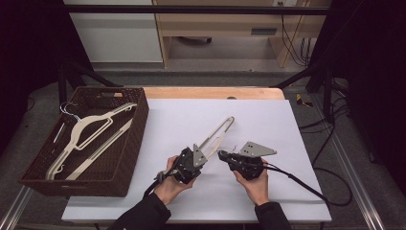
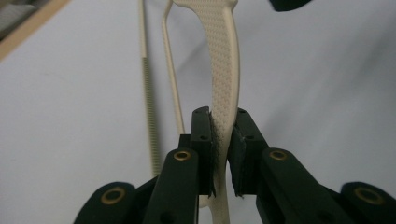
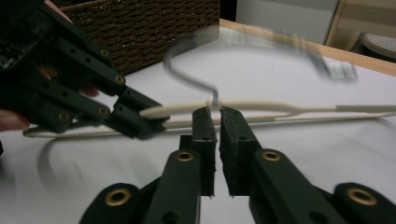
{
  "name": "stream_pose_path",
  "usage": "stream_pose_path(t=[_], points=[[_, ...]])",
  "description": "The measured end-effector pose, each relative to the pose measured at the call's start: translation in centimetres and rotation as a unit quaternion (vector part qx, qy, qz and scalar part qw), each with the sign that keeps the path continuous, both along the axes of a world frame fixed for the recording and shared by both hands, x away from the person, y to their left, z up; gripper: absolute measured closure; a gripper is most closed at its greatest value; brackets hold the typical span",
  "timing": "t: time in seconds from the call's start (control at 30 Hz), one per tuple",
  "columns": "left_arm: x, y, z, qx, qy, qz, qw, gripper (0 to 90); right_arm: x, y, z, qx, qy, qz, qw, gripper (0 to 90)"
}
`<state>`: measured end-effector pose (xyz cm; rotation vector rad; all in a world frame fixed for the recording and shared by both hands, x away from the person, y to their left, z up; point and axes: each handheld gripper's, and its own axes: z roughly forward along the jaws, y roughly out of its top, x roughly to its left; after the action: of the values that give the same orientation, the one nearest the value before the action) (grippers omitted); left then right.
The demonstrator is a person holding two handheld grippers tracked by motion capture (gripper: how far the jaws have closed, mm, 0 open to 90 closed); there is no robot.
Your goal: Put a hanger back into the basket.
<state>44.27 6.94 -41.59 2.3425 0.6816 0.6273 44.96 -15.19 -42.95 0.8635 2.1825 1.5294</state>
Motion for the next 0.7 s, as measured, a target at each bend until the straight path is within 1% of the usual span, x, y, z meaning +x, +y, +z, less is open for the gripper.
stream_pose_path(t=[0.07,0.1,0.13,0.17,0.23,0.27,0.3,0.4,0.47,0.5,0.53,0.57,0.6,0.67,0.7], points=[[0.0,0.6,0.5,-0.011,-0.001,0.006,0.9999,83.3,-0.3,-0.3,0.2,-0.01,-0.004,-0.008,0.9999,79.2],[0.1,1.0,0.7,-0.022,-0.004,0.013,0.9997,83.8,-0.4,-0.4,0.3,-0.013,-0.006,-0.007,0.9999,77.3],[0.2,1.4,1.0,-0.021,-0.002,0.013,0.9997,84.4,-0.5,-0.6,0.3,-0.012,-0.003,-0.005,0.9999,74.8],[0.3,1.8,1.2,-0.032,-0.001,0.018,0.9993,84.7,-0.6,-0.8,0.4,-0.01,-0.001,-0.007,0.9999,73.5],[0.5,2.6,1.5,-0.038,-0.003,0.023,0.999,86.1,-0.7,-1.3,0.5,-0.006,0.001,-0.006,1.0,67.8],[0.6,3.1,1.7,-0.047,-0.001,0.023,0.9987,86.5,-0.8,-1.7,0.6,-0.003,0.002,-0.007,1.0,64.0],[0.6,3.4,1.8,-0.064,0.007,0.023,0.9977,86.6,-0.9,-2.1,0.7,-0.001,0.004,-0.009,1.0,61.1],[0.8,4.3,2.3,-0.092,0.019,0.028,0.9952,86.7,-1.1,-3.6,1.2,0.016,0.006,-0.024,0.9996,50.4],[0.8,4.9,2.7,-0.103,0.025,0.026,0.994,86.7,-1.3,-4.6,1.4,0.023,0.004,-0.033,0.9992,46.2],[0.8,5.1,3.0,-0.11,0.029,0.023,0.9933,86.7,-1.4,-5.1,1.5,0.024,0.002,-0.038,0.999,41.3],[0.7,5.4,3.4,-0.116,0.03,0.021,0.9926,86.7,-1.5,-5.7,1.7,0.025,0.002,-0.044,0.9987,36.5],[0.6,5.7,3.8,-0.123,0.03,0.018,0.9917,86.7,-1.7,-6.2,1.8,0.031,0.002,-0.049,0.9983,33.2],[0.5,6.0,4.4,-0.129,0.03,0.015,0.9911,86.7,-1.8,-6.7,1.8,0.031,0.002,-0.052,0.9982,30.2],[0.2,6.6,5.6,-0.139,0.02,0.009,0.9901,86.7,-2.1,-7.6,1.9,0.028,0.001,-0.065,0.9975,22.8],[0.0,7.0,6.3,-0.147,0.018,0.006,0.989,86.7,-2.2,-8.0,2.0,0.027,0.001,-0.072,0.9971,21.1]])
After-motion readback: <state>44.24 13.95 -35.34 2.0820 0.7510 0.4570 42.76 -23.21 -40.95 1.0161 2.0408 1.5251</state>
